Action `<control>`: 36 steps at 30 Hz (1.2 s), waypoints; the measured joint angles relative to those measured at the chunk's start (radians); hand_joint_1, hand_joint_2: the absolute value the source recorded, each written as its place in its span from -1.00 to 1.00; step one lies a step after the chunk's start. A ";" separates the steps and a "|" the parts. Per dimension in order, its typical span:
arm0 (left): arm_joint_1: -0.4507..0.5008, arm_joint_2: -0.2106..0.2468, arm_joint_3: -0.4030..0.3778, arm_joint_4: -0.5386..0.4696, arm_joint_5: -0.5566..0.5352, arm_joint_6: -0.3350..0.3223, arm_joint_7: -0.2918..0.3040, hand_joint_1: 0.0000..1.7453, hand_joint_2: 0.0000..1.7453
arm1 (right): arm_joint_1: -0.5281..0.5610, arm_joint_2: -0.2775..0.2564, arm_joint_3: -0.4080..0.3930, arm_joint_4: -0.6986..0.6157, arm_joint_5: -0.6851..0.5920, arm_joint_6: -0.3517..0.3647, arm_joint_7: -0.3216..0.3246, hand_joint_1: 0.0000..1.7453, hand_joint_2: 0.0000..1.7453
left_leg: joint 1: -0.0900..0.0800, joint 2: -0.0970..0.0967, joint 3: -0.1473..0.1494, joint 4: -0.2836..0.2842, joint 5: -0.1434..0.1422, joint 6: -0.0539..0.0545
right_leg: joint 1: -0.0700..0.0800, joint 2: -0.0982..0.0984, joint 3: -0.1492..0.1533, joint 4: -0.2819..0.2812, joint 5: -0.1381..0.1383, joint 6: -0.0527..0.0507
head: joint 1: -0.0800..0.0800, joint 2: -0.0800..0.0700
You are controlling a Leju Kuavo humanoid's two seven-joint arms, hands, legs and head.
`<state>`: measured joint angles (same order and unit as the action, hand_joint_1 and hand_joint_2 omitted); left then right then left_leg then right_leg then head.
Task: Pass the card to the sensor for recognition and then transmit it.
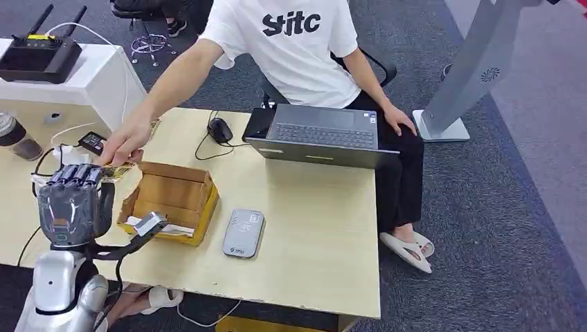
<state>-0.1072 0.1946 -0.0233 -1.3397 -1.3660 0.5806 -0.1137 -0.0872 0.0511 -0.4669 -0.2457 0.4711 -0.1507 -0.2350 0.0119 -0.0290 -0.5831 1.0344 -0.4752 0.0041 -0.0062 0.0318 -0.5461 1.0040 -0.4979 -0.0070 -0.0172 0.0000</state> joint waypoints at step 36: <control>-0.008 -0.112 -0.207 0.187 0.064 -0.054 -0.070 1.00 1.00 | -0.011 0.012 0.003 0.000 0.068 0.006 0.016 -1.00 1.00 | 0.000 0.000 0.000 0.000 0.000 0.000 | 0.000 0.000 0.000 0.000 0.000 0.000 | 0.000 0.000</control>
<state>-0.1149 0.0828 -0.2308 -1.1529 -1.3016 0.5268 -0.1839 -0.0985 0.0633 -0.4639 -0.2457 0.5390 -0.1450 -0.2186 0.0116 -0.0293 -0.5835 1.0345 -0.4752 0.0041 -0.0064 0.0313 -0.5464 1.0040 -0.4978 -0.0069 -0.0176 0.0000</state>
